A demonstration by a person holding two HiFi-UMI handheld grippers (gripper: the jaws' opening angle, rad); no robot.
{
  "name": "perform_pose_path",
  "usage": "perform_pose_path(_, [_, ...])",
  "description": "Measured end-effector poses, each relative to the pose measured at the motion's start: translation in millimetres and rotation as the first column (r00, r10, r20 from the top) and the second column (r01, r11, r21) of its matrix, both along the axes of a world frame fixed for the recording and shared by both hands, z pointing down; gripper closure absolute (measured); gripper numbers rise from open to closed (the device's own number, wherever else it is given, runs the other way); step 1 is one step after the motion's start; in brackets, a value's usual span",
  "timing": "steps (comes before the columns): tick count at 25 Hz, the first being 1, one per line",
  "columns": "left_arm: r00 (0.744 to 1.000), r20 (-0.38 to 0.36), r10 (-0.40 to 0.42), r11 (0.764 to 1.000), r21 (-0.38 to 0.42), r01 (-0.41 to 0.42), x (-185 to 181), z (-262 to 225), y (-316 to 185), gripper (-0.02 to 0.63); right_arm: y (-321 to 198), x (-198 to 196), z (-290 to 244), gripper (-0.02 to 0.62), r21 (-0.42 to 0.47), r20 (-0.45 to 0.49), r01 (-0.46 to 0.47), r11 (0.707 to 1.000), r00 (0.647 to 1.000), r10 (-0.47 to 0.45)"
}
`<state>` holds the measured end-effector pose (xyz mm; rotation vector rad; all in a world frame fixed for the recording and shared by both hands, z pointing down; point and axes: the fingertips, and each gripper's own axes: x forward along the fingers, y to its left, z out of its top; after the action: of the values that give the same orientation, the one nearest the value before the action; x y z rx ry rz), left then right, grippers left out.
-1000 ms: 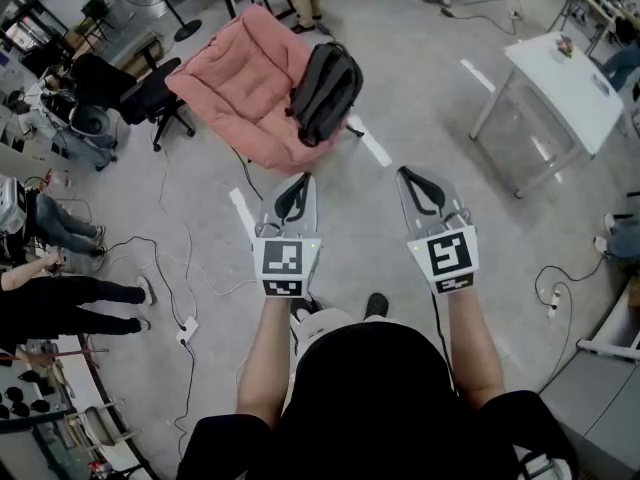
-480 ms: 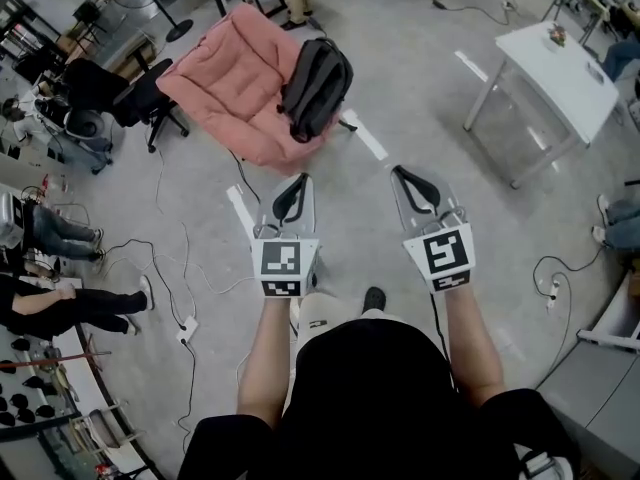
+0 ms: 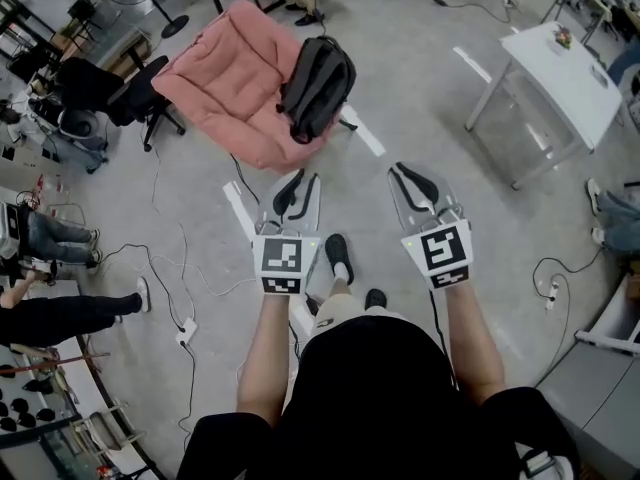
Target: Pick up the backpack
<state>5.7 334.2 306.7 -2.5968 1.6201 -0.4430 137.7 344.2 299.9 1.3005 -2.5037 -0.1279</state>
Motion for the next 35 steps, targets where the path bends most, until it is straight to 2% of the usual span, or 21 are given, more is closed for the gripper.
perform_pose_path(2, [1.000, -0.003, 0.005, 1.000, -0.009, -0.006, -5.1, 4.0, -14.1, 0.514, -14.9, -5.7, 2.9, 0.563, -0.009, -0.006, -0.001, 1.000, 1.000, 0.001])
perform_pose_path(7, [1.000, -0.012, 0.019, 0.999, -0.028, -0.019, -21.4, 12.7, -52.3, 0.482, -56.3, -23.7, 10.4, 0.466, -0.037, -0.025, -0.006, 0.999, 1.000, 0.005])
perform_pose_path(13, [0.999, -0.020, 0.028, 0.999, -0.038, -0.029, -45.7, 16.7, -113.4, 0.442, -117.8, -49.3, 12.1, 0.397, -0.057, -0.052, -0.006, 0.998, 0.999, 0.003])
perform_pose_path(24, [0.996, -0.048, 0.075, 0.996, -0.035, -0.077, -91.1, 12.0, -220.3, 0.422, -217.1, -92.2, 0.0, 0.380, -0.053, -0.059, -0.058, 0.997, 0.997, 0.055])
perform_pose_path(35, [0.989, -0.049, 0.138, 0.988, -0.056, -0.141, -94.3, 21.8, -284.9, 0.420, -272.1, -99.4, 11.9, 0.377, -0.094, -0.041, -0.123, 0.988, 0.992, 0.120])
